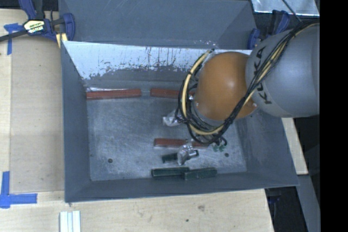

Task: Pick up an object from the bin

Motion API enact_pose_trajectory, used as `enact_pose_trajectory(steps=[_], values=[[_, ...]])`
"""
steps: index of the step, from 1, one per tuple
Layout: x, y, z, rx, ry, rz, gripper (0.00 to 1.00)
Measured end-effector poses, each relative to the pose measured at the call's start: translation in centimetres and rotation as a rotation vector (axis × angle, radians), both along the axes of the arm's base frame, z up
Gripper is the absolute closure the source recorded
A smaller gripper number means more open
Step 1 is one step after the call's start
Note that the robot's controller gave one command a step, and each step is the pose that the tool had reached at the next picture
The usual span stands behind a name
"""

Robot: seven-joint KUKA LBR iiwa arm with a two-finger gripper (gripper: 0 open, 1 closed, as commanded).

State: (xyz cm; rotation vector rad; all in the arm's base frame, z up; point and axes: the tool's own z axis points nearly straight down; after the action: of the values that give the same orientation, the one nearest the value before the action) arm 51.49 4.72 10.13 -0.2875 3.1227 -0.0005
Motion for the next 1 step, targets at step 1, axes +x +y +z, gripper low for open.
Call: enact_pose_trajectory(steps=[1], values=[[-0.15, -0.63, -1.57, 0.0, 0.005, -0.045, 0.0]])
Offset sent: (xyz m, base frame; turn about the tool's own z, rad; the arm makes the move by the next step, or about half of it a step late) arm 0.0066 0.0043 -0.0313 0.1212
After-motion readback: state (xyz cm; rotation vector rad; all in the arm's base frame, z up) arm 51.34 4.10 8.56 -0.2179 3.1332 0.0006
